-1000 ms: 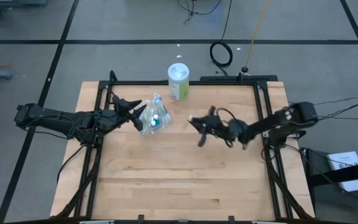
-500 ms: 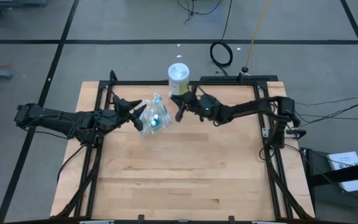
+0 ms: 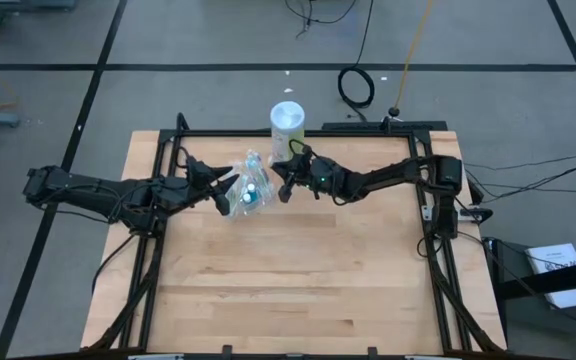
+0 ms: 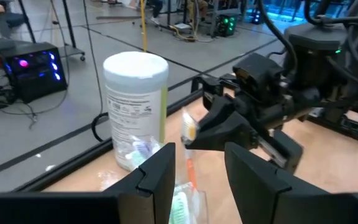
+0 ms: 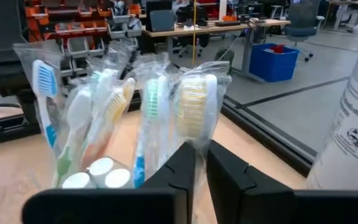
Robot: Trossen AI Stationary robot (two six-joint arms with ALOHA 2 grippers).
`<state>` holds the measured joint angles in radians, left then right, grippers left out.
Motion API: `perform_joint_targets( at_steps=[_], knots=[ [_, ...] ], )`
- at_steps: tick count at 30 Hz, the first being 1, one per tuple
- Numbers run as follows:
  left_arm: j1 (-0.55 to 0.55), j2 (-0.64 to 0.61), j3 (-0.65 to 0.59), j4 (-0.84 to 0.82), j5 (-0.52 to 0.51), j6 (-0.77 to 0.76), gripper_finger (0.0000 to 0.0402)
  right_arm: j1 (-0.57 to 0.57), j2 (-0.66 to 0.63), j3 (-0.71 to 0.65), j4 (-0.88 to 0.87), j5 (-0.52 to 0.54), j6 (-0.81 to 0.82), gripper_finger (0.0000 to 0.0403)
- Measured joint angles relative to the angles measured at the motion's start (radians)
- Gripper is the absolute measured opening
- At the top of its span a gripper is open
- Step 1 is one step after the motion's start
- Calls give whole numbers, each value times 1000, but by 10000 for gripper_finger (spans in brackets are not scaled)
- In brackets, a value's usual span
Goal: Pick & Place toothbrushing station
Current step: Put the orange toothbrush into the transparent organizer, then return to Home Position
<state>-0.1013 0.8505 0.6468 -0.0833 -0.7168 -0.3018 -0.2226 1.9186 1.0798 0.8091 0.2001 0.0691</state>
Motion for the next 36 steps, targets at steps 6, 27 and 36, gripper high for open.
perform_joint_targets(
  at_steps=[6, 27, 36],
  knots=[
    [0, 0, 0, -4, 51, -21, 145, -2, 2, 0, 2, -79, -25, 58],
    [0, -88, -1, -42, 84, 115, 145, 4, -241, -2, -484, -123, -69, 175],
    [0, -297, -4, -164, 155, 218, 145, 5, -597, -83, -811, -124, -130, 163]
  ],
)
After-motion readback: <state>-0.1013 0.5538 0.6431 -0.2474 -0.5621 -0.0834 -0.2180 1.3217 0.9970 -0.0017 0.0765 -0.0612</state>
